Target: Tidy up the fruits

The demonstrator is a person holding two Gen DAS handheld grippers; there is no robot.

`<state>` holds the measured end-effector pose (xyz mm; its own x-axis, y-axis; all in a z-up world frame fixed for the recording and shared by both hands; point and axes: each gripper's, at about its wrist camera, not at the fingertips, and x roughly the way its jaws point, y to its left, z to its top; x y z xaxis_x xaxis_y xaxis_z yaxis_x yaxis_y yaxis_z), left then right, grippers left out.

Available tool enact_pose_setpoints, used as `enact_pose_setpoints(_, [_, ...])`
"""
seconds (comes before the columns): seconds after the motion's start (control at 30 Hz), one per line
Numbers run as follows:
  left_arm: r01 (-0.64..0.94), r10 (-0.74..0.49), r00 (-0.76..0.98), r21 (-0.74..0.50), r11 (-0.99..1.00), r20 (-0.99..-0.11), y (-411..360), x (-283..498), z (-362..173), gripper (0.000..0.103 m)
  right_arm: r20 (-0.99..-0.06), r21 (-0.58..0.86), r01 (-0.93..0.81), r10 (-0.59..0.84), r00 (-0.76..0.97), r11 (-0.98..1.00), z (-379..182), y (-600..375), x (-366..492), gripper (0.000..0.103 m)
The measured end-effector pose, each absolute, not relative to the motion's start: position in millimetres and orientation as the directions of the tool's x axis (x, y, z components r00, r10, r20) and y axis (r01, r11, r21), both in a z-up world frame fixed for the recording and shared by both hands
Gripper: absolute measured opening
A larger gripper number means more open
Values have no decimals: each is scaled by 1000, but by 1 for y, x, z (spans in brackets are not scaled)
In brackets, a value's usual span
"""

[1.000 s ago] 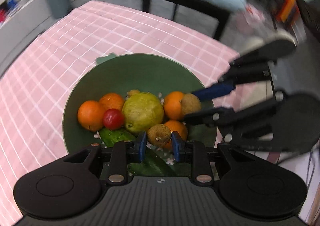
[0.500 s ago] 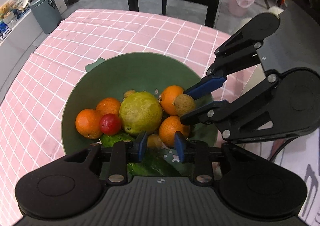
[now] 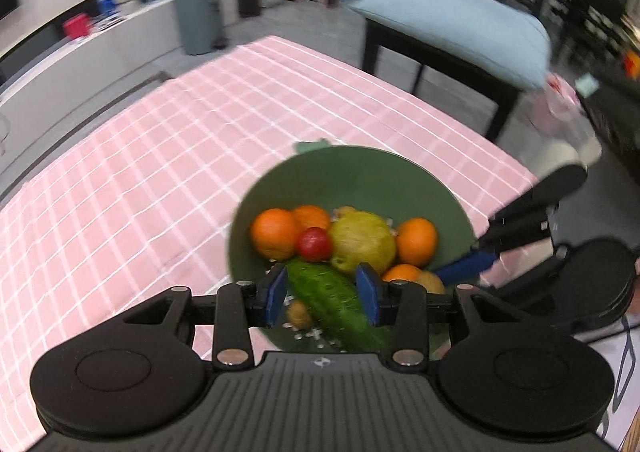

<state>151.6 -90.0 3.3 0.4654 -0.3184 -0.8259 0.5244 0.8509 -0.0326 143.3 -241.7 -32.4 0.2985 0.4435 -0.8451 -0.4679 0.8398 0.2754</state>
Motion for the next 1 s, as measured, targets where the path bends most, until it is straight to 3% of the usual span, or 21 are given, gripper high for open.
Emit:
enact_pose_setpoints(0.43, [402,-293,514,-76,912,-806,-59,139,6,48,-872,261,-477,417,257,839,-44,-217,149,24])
enact_pose_setpoints(0.53, [395,-299,523,-84,915,-799,-56,134,7,49,-872,250,-477,410,266,843,-41,-217,147,34])
enact_pose_setpoints(0.7, [380,-310,563,-93,920,-766,-51,124,18,51,-859,219,-465,396,324,858,-24,-223,142,35])
enact_pose_setpoints(0.87, [339,-292,646,-78,938,-705,-46,106,37,56,-802,184,-426,386,456,886,9,-233,123,43])
enact_pose_setpoints(1.0, [305,-264,713,-52,951,-649,-44,89,51,61,-736,176,-379,378,562,908,35,-240,102,57])
